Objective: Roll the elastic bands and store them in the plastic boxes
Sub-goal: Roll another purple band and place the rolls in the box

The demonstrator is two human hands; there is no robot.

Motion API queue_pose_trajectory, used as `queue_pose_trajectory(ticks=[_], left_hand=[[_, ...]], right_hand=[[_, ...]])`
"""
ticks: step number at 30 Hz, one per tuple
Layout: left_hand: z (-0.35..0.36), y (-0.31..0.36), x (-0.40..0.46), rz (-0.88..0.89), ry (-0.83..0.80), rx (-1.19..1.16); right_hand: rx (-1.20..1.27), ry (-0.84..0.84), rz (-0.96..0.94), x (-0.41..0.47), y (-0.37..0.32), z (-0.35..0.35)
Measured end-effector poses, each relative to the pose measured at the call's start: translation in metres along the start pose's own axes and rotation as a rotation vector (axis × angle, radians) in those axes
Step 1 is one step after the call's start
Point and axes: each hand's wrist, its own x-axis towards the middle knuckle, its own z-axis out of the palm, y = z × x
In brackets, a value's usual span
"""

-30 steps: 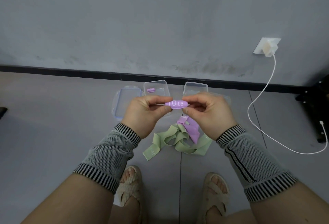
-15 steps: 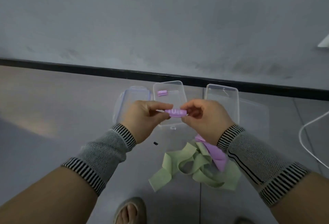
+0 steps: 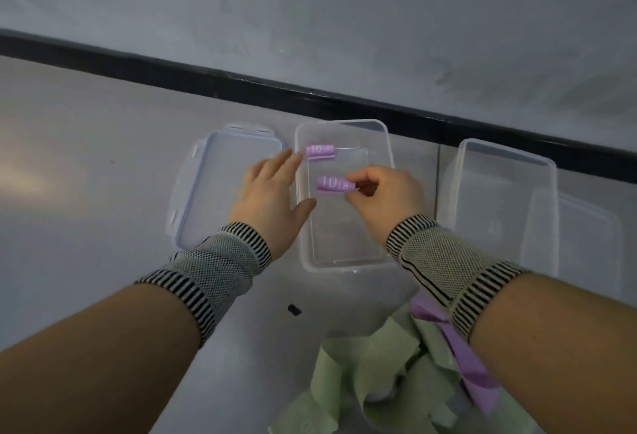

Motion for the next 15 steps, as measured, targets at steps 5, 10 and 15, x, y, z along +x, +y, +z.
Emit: queue_pose_trajectory(ticks=[5, 10, 15], left_hand=[[0.023, -0.027, 0.030, -0.008, -0.056, 0.146], [0.037, -0.034, 0.029, 0.052, -0.058, 0.132], [0.043, -0.038, 0.028, 0.072, -0.036, 0.069]], right_hand=[[-0.085, -0.001, 0.014, 0.056, 0.017, 0.036], [-0.128, 0.020, -0.008, 0.084, 0.028, 0.062], [-0.179, 0.035, -0.014, 0.106, 0.041, 0.074]])
